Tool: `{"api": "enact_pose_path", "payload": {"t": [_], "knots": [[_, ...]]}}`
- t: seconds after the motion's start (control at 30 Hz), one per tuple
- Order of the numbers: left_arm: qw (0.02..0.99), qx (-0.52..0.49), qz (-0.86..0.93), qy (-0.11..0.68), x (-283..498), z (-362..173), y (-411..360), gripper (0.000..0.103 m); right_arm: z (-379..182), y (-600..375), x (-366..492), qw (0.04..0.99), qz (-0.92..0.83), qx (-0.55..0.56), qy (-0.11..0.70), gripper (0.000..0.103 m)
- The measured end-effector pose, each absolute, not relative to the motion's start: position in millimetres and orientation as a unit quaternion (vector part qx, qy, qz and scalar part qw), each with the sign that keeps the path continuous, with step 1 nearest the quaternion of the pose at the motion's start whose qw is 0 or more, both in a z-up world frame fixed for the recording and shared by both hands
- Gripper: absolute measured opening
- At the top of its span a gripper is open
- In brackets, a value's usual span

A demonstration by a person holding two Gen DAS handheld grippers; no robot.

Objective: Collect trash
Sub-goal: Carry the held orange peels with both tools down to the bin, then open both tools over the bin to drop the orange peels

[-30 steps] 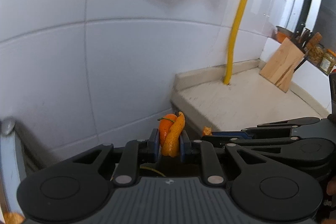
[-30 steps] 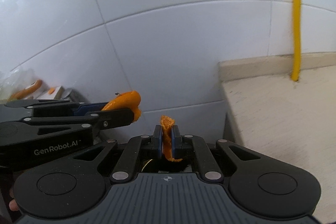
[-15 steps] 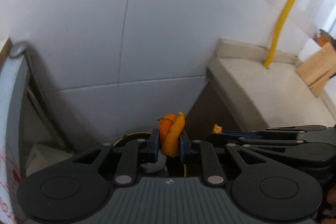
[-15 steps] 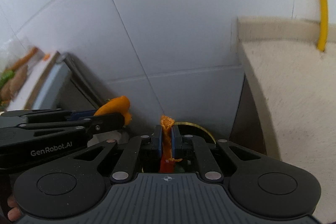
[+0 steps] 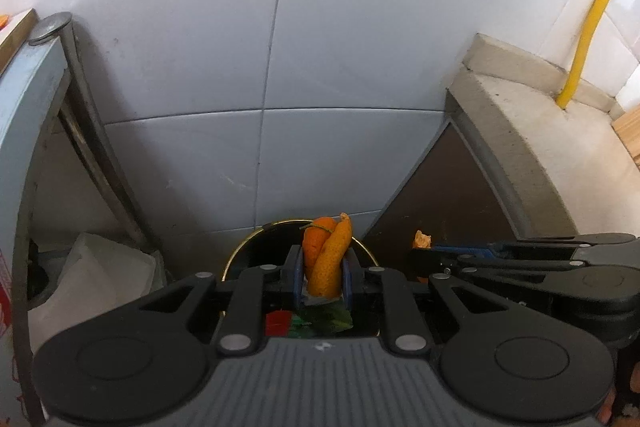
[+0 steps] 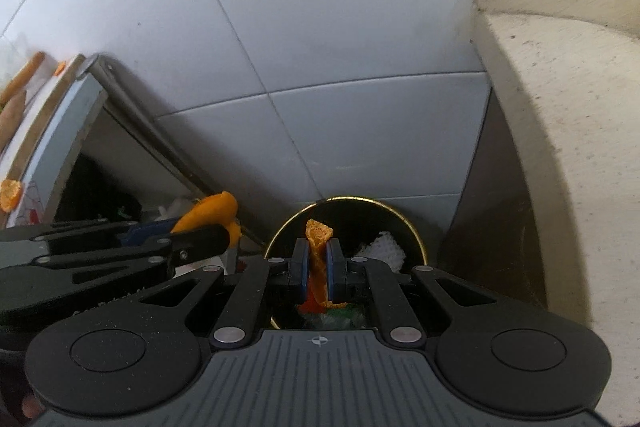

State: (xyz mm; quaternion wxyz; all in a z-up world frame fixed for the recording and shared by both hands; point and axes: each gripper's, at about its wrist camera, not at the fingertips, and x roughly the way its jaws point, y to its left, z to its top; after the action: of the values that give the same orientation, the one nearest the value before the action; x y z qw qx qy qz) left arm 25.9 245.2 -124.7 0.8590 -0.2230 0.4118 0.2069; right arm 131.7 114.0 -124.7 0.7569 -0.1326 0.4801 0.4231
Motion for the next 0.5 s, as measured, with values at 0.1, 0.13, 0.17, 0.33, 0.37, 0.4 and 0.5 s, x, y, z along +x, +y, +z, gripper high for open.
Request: {"api": "enact_pose_path", "payload": {"t": [0.1,0.13,0.17,0.33,0.37,0.4,0.5], "knots": [[0.856,-0.222,0.209,0.418,28,-129,246,0.014,-129,119,130,0.757,0.421,-0.141,0.48,0.012],[0.856,-0.219,0.209,0.419,29,-130,246,0.015,-131,120,131,0.757,0.418,-0.141,0.481,0.012],[0.855,-0.218,0.21,0.422,30,-132,247,0.015,-133,121,131,0.758,0.415,-0.142,0.483,0.013],[0.851,-0.214,0.215,0.428,34,-137,251,0.015,-142,126,138,0.759,0.404,-0.142,0.49,0.02],[0.851,-0.214,0.216,0.429,34,-138,251,0.016,-143,126,139,0.76,0.403,-0.141,0.49,0.021],[0.85,-0.214,0.216,0.43,35,-140,252,0.017,-144,128,140,0.762,0.4,-0.142,0.489,0.022],[0.846,-0.214,0.216,0.437,38,-144,253,0.022,-148,130,141,0.765,0.393,-0.143,0.49,0.025]]}}
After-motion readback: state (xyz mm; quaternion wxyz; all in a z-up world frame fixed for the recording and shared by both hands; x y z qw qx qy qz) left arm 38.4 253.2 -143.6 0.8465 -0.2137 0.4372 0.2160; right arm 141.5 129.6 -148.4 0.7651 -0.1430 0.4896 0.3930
